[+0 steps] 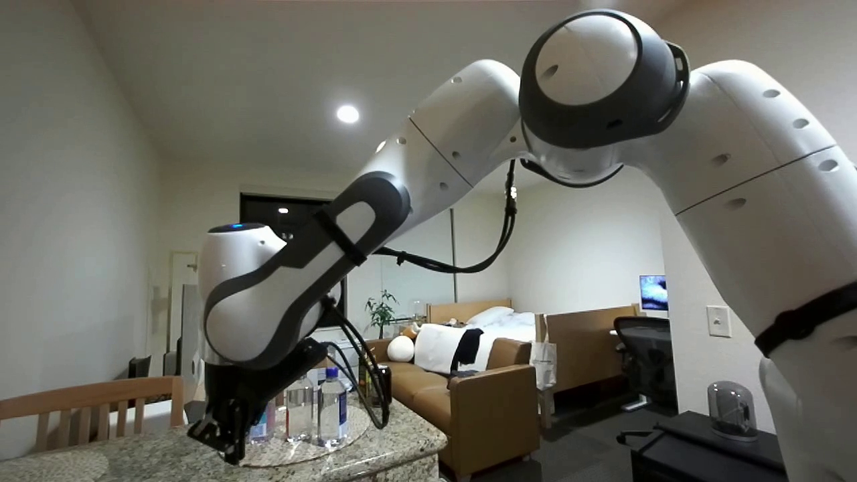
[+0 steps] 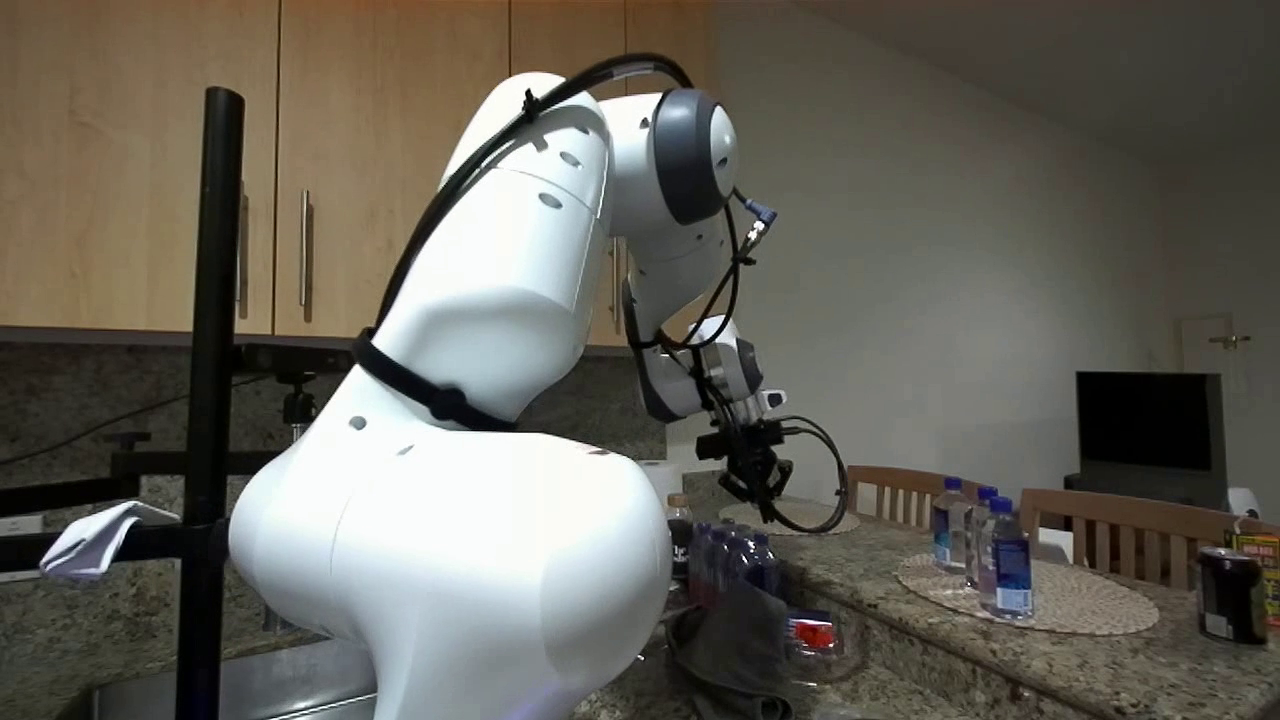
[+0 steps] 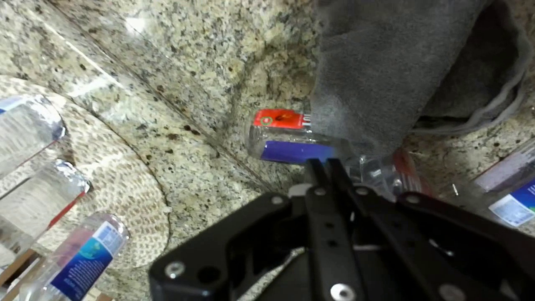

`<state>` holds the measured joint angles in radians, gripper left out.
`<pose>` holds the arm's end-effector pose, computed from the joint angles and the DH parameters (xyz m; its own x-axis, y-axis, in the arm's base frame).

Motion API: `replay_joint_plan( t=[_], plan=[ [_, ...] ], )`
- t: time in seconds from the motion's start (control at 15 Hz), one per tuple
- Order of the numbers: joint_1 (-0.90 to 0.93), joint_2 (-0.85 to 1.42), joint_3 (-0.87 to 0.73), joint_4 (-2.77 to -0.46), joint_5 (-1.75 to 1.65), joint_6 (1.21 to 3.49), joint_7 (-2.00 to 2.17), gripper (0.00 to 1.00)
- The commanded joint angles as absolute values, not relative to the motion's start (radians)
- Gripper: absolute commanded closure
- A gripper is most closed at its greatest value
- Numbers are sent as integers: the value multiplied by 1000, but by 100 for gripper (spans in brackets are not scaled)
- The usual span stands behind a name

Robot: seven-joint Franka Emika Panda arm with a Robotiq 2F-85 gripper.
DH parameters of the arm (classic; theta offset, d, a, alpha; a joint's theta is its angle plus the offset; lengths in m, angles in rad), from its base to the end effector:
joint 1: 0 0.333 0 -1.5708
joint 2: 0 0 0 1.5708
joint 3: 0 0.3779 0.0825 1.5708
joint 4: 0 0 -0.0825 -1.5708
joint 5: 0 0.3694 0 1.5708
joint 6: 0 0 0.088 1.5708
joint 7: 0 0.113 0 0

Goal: Unfold the towel on the counter.

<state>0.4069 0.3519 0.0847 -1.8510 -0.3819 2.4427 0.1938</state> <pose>0.5917 0.3078 0.4197 0.8077 0.5334 0.2513 0.4856 -0.8435 0.2296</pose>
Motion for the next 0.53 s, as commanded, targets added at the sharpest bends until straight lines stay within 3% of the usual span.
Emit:
replay_joint_plan(
  t=[0.0, 0.13, 0.47],
  plan=[
    [330, 315, 172, -1936, -255, 2405, 27, 68],
    [304, 311, 215, -1974, -174, 2399, -45, 67],
    [367, 318, 215, -2059, -226, 2431, 81, 37]
  ],
)
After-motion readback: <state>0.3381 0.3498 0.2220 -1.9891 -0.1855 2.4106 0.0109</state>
